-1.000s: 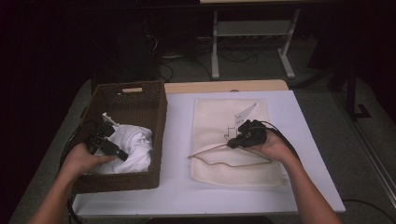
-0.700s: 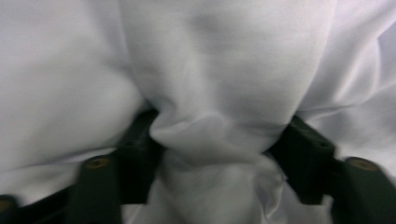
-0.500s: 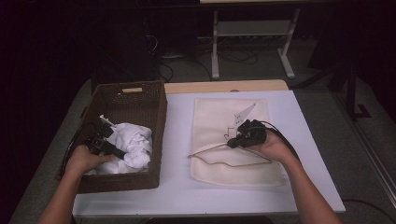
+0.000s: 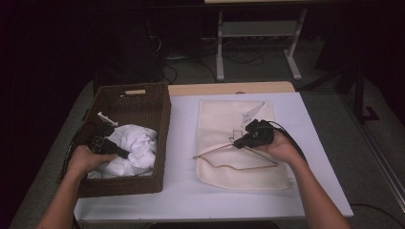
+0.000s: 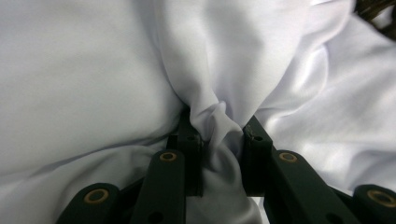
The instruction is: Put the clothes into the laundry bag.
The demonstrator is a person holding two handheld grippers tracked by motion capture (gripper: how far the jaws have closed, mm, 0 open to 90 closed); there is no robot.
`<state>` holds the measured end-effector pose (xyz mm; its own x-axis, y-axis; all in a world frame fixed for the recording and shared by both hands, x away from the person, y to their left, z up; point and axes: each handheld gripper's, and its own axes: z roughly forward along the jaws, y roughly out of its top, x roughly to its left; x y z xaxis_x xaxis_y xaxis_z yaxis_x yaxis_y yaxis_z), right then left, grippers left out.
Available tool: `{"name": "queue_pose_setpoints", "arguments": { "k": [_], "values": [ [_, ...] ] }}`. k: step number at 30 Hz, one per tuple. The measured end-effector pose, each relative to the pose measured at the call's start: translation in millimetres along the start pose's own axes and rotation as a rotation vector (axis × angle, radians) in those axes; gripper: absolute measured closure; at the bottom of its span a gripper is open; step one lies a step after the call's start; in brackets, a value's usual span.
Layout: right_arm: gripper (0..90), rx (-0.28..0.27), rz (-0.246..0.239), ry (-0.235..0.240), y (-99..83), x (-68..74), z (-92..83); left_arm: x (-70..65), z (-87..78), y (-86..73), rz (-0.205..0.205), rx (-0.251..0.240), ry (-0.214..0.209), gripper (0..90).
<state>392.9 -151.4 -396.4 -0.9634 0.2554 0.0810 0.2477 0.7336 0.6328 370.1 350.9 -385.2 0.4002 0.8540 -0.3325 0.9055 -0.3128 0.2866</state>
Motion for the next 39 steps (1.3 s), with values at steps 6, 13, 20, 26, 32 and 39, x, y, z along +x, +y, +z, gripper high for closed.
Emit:
{"name": "queue_pose_setpoints", "arguments": {
  "k": [6, 13, 20, 26, 32, 39],
  "values": [
    [87.8, -0.018, 0.009, -0.007, -2.0, -2.1, -7.8, 3.0, -15.1, -2.5, -0.025, -0.106, -0.093, 75.5],
    [88.0, -0.039, 0.024, -0.012, -2.9, -4.1, -16.8, 5.5, -30.5, -7.4, -0.037, -0.2, -0.184, 75.7],
    [88.1, -0.046, 0.031, -0.013, -0.9, -7.0, -22.0, 3.3, -44.0, -11.8, -0.026, -0.274, -0.248, 75.9],
    [88.2, -0.054, 0.032, -0.015, 0.2, -8.6, -25.5, 2.7, -51.7, -13.5, -0.032, -0.32, -0.285, 75.9],
    [88.2, -0.061, 0.037, -0.013, -1.0, -11.1, -26.3, 0.6, -62.7, -13.4, -0.029, -0.363, -0.313, 76.0],
    [88.1, -0.073, 0.045, -0.013, 0.4, -14.7, -28.9, -4.0, -79.1, -12.2, -0.016, -0.405, -0.333, 76.1]
  ]
}}
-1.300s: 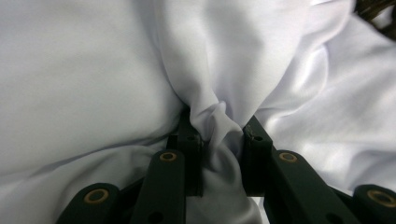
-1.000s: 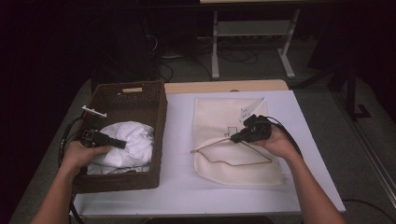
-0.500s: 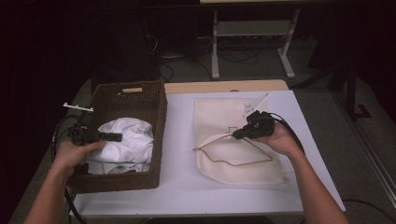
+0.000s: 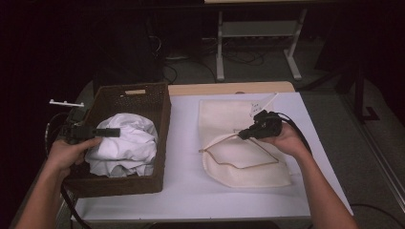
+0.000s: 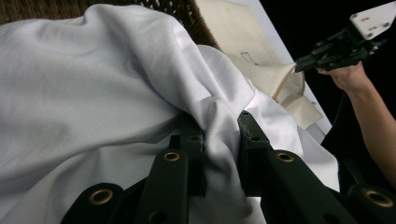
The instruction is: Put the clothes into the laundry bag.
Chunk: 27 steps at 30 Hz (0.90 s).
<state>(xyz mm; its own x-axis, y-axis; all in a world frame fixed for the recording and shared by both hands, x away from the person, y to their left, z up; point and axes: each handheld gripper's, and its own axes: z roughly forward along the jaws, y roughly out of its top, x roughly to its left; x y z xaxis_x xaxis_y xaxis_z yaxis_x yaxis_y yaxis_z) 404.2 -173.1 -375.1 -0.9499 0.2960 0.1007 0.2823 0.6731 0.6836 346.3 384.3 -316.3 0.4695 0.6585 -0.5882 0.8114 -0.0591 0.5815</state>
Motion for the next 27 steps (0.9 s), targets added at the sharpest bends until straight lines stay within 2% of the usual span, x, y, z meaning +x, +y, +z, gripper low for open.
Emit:
{"name": "queue_pose_setpoints", "arguments": {
  "k": [5, 10, 13, 20, 27],
  "values": [
    [88.2, -0.009, -0.001, -0.005, 0.7, -0.2, -1.1, -9.0, -5.2, 6.3, 0.021, -0.028, -0.022, 76.2],
    [88.1, -0.012, -0.002, -0.006, 0.9, 0.1, -1.4, -10.6, -5.8, 6.8, 0.023, -0.04, -0.036, 76.3],
    [88.1, -0.01, 0.0, -0.012, 0.5, -0.6, -1.8, -13.0, -11.5, 8.6, 0.021, -0.076, -0.06, 76.4],
    [88.2, -0.01, 0.004, -0.014, 3.1, -3.0, -4.2, -19.6, -18.5, 13.2, 0.04, -0.086, -0.062, 76.5],
    [88.1, -0.003, 0.005, -0.018, 4.2, -4.4, -3.1, -28.8, -20.7, 17.8, 0.06, -0.107, -0.09, 76.6]
  ]
}}
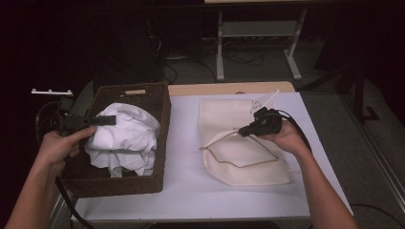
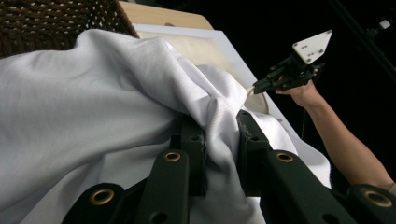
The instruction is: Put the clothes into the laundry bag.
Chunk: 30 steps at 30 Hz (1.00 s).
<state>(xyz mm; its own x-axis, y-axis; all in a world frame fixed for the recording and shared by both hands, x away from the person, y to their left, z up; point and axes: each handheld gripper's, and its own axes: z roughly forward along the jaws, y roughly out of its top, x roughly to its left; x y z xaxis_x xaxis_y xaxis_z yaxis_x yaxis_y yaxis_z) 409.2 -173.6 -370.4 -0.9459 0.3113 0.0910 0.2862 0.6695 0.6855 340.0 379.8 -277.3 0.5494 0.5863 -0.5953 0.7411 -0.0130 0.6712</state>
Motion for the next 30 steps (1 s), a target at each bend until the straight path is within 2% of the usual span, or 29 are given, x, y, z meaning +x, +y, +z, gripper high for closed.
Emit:
{"name": "queue_pose_setpoints", "arguments": {
  "k": [4, 7, 16, 23, 28, 30],
  "values": [
    [88.2, -0.002, 0.013, 0.001, -1.3, -0.6, 1.3, -0.3, 1.2, -0.4, 0.007, 0.001, -0.007, 76.7],
    [88.1, 0.006, 0.004, 0.005, -1.4, -0.1, 4.1, 1.8, 0.2, -1.9, -0.006, -0.015, -0.015, 76.7],
    [88.2, 0.008, 0.002, -0.006, -0.6, 0.0, 2.7, 1.3, -5.7, -1.8, -0.006, -0.016, -0.005, 76.7],
    [88.2, -0.002, 0.008, -0.014, 0.4, -1.6, -3.0, -13.1, -9.5, 9.6, 0.023, -0.023, -0.006, 76.7],
    [88.2, -0.025, 0.018, -0.024, 2.7, -4.8, -9.4, -26.6, -11.1, 23.0, 0.047, -0.051, -0.026, 76.7],
    [88.2, -0.018, 0.016, -0.023, 1.6, -6.0, -8.3, -31.7, -9.3, 27.2, 0.058, -0.054, -0.033, 76.7]
  ]
}}
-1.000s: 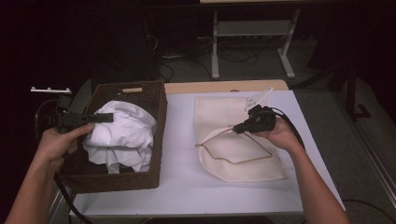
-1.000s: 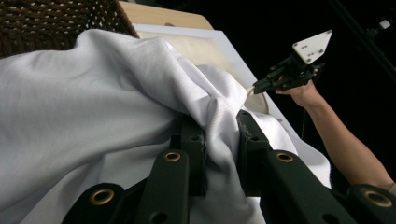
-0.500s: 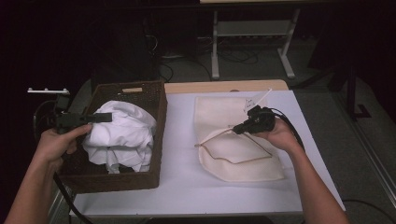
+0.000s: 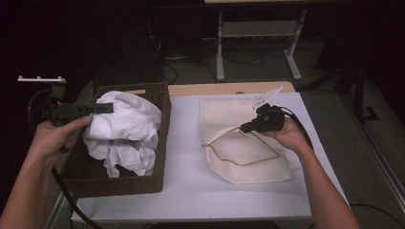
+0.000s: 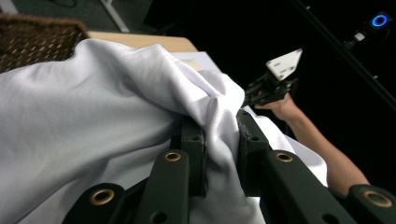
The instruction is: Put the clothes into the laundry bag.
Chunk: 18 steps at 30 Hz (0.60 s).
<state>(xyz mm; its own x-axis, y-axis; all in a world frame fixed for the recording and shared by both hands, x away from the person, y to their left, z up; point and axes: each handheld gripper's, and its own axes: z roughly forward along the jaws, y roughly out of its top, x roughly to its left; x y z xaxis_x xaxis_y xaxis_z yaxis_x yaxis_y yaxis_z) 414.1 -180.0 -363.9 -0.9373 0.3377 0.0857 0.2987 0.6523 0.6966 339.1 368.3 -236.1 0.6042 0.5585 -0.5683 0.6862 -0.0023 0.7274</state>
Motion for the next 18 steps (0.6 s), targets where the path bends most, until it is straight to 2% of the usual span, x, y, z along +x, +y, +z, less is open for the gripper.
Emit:
{"name": "queue_pose_setpoints", "arguments": {
  "k": [7, 13, 14, 16, 18],
  "values": [
    [88.2, 0.003, 0.017, -0.001, -4.3, -1.8, 3.7, -9.9, 9.6, 9.1, 0.018, 0.013, -0.011, 76.8],
    [88.2, -0.001, 0.021, -0.008, -4.3, -4.1, 2.1, -16.2, 7.9, 17.3, 0.031, -0.005, -0.025, 76.8],
    [88.2, -0.006, 0.019, -0.01, -3.6, -4.1, 1.3, -18.5, 7.9, 19.6, 0.029, -0.006, -0.03, 76.8],
    [88.2, -0.018, 0.022, -0.01, -2.8, -4.6, 0.0, -27.0, 8.8, 26.3, 0.054, 0.004, -0.018, 76.8],
    [88.2, -0.018, 0.024, -0.011, -3.1, -5.2, 0.7, -36.7, 11.1, 33.4, 0.076, 0.008, -0.027, 76.8]
  ]
}}
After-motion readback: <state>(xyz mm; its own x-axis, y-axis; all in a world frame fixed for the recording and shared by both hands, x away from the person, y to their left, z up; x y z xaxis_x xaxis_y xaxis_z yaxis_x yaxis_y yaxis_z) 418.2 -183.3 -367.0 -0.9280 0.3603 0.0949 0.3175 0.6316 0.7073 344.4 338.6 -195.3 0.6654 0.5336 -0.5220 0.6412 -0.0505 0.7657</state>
